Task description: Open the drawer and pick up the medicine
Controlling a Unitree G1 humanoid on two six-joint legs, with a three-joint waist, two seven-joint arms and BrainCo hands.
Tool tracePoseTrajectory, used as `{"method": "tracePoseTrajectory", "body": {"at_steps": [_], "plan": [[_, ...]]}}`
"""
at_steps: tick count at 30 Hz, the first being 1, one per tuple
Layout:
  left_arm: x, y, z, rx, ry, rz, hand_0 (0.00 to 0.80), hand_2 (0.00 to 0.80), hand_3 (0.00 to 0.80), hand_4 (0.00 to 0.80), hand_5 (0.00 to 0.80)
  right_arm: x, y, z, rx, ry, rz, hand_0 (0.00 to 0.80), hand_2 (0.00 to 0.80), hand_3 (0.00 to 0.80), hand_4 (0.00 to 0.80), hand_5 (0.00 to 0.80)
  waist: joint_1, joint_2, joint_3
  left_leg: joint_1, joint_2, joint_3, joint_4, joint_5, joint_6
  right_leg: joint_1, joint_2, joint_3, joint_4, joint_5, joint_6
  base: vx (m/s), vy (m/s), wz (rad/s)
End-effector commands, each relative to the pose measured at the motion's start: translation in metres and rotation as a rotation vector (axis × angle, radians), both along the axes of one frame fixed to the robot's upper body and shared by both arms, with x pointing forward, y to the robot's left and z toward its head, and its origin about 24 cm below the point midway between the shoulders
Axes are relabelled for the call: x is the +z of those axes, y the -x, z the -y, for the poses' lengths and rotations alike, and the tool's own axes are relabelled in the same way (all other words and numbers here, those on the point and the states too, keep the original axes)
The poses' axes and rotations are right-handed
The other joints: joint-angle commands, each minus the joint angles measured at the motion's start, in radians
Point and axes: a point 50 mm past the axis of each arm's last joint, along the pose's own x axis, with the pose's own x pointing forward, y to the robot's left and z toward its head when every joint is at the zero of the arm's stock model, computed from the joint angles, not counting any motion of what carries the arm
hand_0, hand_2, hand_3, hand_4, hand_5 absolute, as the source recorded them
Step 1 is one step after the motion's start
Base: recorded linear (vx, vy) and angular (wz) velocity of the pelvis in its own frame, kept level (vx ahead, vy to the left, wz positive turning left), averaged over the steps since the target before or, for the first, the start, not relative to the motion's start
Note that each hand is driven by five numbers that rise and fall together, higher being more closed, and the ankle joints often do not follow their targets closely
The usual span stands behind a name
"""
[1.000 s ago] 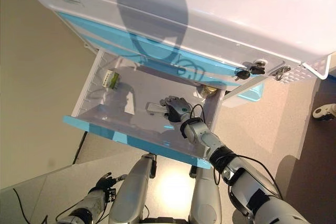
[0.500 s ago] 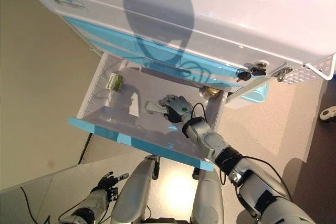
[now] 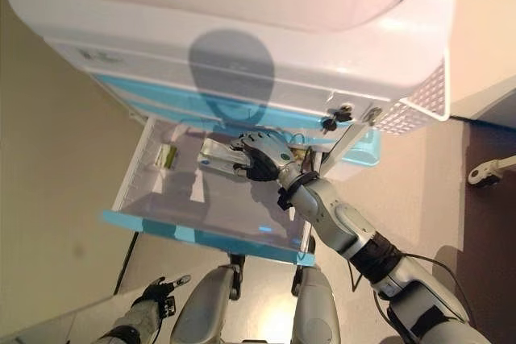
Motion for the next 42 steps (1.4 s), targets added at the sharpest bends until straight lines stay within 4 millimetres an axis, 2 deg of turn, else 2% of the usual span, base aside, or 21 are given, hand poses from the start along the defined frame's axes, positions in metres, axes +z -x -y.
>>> {"method": "tracePoseTrajectory", "body": {"at_steps": [1,2,3,5,7,12,14,15,21,22,24,25,26,28,29,31,34,35,36,39,42], "plan": [[-0.003,0.024,-0.021,0.006,-0.027,-0.086,0.0,0.0,0.0,0.0,0.0,0.023,0.014,-0.013,0.206,-0.193,-0.155,0.8,0.8,0.8,0.8,0.8,-0.009,-0.012,-0.049,0.016,-0.016,0.003,-0.076,0.041,-0.005,0.065,0.005,0.005,0.053,-0.087,0.047,0.113,-0.04,-0.01],[-0.003,0.029,-0.027,0.007,-0.021,-0.096,0.0,0.0,0.0,0.0,0.0,0.023,0.017,-0.012,0.282,-0.238,-0.286,0.8,0.8,0.8,0.8,0.8,-0.01,-0.015,-0.074,0.043,-0.014,0.006,-0.096,0.04,-0.009,0.093,0.012,0.003,0.031,-0.089,0.047,0.115,-0.031,-0.03],[-0.002,0.032,-0.03,0.011,-0.02,-0.101,0.0,0.0,0.0,0.0,0.0,0.025,0.018,-0.008,0.313,-0.26,-0.343,0.8,0.8,0.8,0.8,0.8,-0.011,-0.017,-0.09,0.05,-0.012,0.006,-0.106,0.045,-0.011,0.1,0.013,0.001,0.019,-0.084,0.046,0.116,-0.028,-0.08],[-0.002,0.034,-0.033,0.011,-0.02,-0.107,0.0,0.0,0.0,0.0,0.0,0.029,0.02,-0.005,0.345,-0.261,-0.379,0.8,0.8,0.8,0.8,0.8,-0.011,-0.02,-0.103,0.066,-0.012,0.01,-0.117,0.047,-0.013,0.116,0.017,0.001,0.004,-0.082,0.047,0.056,-0.014,-0.04],[-0.003,0.041,-0.036,0.006,-0.008,-0.123,0.0,0.0,0.0,0.0,0.0,0.043,0.024,-0.001,0.431,-0.273,-0.467,0.8,0.8,0.8,0.8,0.8,-0.01,-0.028,-0.132,0.09,-0.009,0.017,-0.132,0.048,-0.017,0.143,0.023,-0.001,-0.022,-0.077,0.048,0.074,-0.019,-0.08],[-0.007,0.063,-0.039,0.018,0.012,-0.165,0.0,0.0,0.0,0.0,0.0,0.095,0.035,0.018,0.551,-0.231,-0.459,0.8,0.8,0.8,0.8,0.8,-0.017,-0.046,-0.212,0.152,0.004,0.045,-0.179,0.051,-0.025,0.199,0.036,0.007,-0.088,-0.062,0.057,0.105,-0.003,-0.17],[-0.008,0.067,-0.038,0.018,0.021,-0.176,0.0,0.0,0.0,0.0,0.0,0.103,0.036,0.023,0.542,-0.22,-0.443,0.8,0.8,0.8,0.8,0.8,-0.018,-0.046,-0.224,0.166,0.006,0.049,-0.188,0.051,-0.026,0.211,0.038,0.009,-0.099,-0.06,0.058,0.093,-0.002,-0.22],[-0.01,0.076,-0.036,0.022,0.031,-0.195,0.0,0.0,0.0,0.0,0.0,0.124,0.034,0.036,0.501,-0.245,-0.364,0.8,0.8,0.8,0.8,0.8,-0.022,-0.051,-0.25,0.187,0.01,0.058,-0.201,0.048,-0.028,0.231,0.039,0.009,-0.115,-0.058,0.061,0.097,-0.003,-0.23],[-0.014,0.095,-0.032,0.032,0.041,-0.245,0.0,0.0,0.0,0.0,0.0,0.178,0.014,0.073,0.287,-0.37,-0.07,0.8,0.8,0.8,0.8,0.8,-0.02,-0.055,-0.306,0.24,0.012,0.066,-0.241,0.045,-0.03,0.284,0.038,-0.006,-0.15,-0.058,0.066,0.09,-0.002,-0.13],[-0.014,0.095,-0.032,0.033,0.042,-0.245,0.0,0.0,0.0,0.0,0.0,0.178,0.014,0.073,0.287,-0.369,-0.07,0.8,0.8,0.8,0.8,0.8,-0.021,-0.054,-0.306,0.241,0.011,0.065,-0.241,0.045,-0.03,0.285,0.038,-0.006,-0.15,-0.058,0.066,0.06,0.0,0.03],[-0.014,0.102,-0.033,0.036,0.035,-0.263,0.0,0.0,0.0,0.0,0.0,0.197,0.006,0.081,0.195,-0.366,0.041,0.8,0.8,0.8,0.8,0.8,-0.016,-0.058,-0.316,0.251,0.01,0.061,-0.251,0.046,-0.03,0.299,0.038,-0.017,-0.155,-0.06,0.064,0.057,-0.003,0.11],[-0.014,0.102,-0.033,0.037,0.036,-0.263,0.0,0.0,0.0,0.0,0.0,0.197,0.006,0.081,0.196,-0.365,0.041,0.8,0.8,0.8,0.8,0.8,-0.016,-0.058,-0.316,0.251,0.01,0.061,-0.251,0.046,-0.03,0.299,0.038,-0.017,-0.155,-0.06,0.064,0.069,-0.001,0.11],[-0.014,0.103,-0.036,0.041,0.031,-0.272,0.0,0.0,0.0,0.0,0.0,0.217,0.001,0.089,0.079,-0.312,0.188,0.8,0.8,0.8,0.8,0.8,-0.011,-0.064,-0.322,0.254,0.009,0.057,-0.257,0.046,-0.029,0.303,0.037,-0.022,-0.158,-0.06,0.063,0.033,0.001,0.08],[-0.014,0.102,-0.035,0.047,0.031,-0.269,0.0,0.0,0.0,0.0,0.0,0.221,-0.002,0.087,0.068,-0.304,0.208,0.8,0.8,0.8,0.8,0.8,-0.012,-0.062,-0.32,0.255,0.009,0.055,-0.259,0.047,-0.029,0.305,0.037,-0.026,-0.16,-0.06,0.063,0.024,0.0,0.09],[-0.014,0.103,-0.035,0.051,0.028,-0.273,0.0,0.0,0.0,0.0,0.0,0.225,-0.009,0.093,0.0,-0.322,0.251,0.8,0.8,0.8,0.8,0.8,-0.008,-0.065,-0.32,0.254,0.009,0.051,-0.262,0.048,-0.028,0.305,0.037,-0.029,-0.161,-0.06,0.062,0.014,-0.005,0.12],[-0.013,0.1,-0.038,0.047,0.018,-0.274,0.0,0.0,0.0,0.0,0.0,0.239,-0.02,0.093,-0.112,-0.225,0.362,0.8,0.8,0.8,0.8,0.8,-0.002,-0.069,-0.317,0.25,0.009,0.042,-0.265,0.051,-0.028,0.307,0.039,-0.037,-0.163,-0.062,0.059,0.006,-0.01,0.14],[-0.012,0.094,-0.039,0.041,0.007,-0.264,0.0,0.0,0.0,0.0,0.0,0.242,-0.043,0.095,-0.251,-0.173,0.41,0.8,0.8,0.8,0.8,0.8,0.01,-0.075,-0.309,0.24,0.009,0.028,-0.27,0.061,-0.029,0.302,0.04,-0.048,-0.165,-0.062,0.056,-0.02,-0.01,0.12],[-0.011,0.091,-0.039,0.038,0.001,-0.255,0.0,0.0,0.0,0.0,0.0,0.237,-0.06,0.096,-0.323,-0.171,0.385,0.8,0.8,0.8,0.8,0.8,0.022,-0.079,-0.301,0.226,0.007,0.017,-0.27,0.066,-0.028,0.295,0.042,-0.057,-0.167,-0.06,0.054,-0.035,-0.014,0.16],[-0.011,0.091,-0.038,0.039,0.002,-0.255,0.0,0.0,0.0,0.0,0.0,0.237,-0.06,0.096,-0.322,-0.17,0.385,0.8,0.8,0.8,0.8,0.8,0.021,-0.078,-0.302,0.226,0.007,0.016,-0.27,0.066,-0.028,0.295,0.042,-0.057,-0.167,-0.06,0.054,-0.048,-0.016,0.29],[-0.011,0.086,-0.039,0.034,-0.003,-0.242,0.0,0.0,0.0,0.0,0.0,0.217,-0.089,0.097,-0.433,-0.149,0.295,0.8,0.8,0.8,0.8,0.8,0.045,-0.081,-0.284,0.197,0.004,-0.006,-0.269,0.079,-0.029,0.279,0.043,-0.073,-0.171,-0.055,0.05,-0.053,-0.013,0.33],[-0.01,0.083,-0.039,0.034,-0.007,-0.234,0.0,0.0,0.0,0.0,0.0,0.199,-0.105,0.103,-0.524,-0.148,0.235,0.8,0.8,0.8,0.8,0.8,0.066,-0.079,-0.262,0.172,0.001,-0.028,-0.264,0.087,-0.029,0.268,0.045,-0.087,-0.173,-0.053,0.047,-0.058,-0.019,0.3]]}}
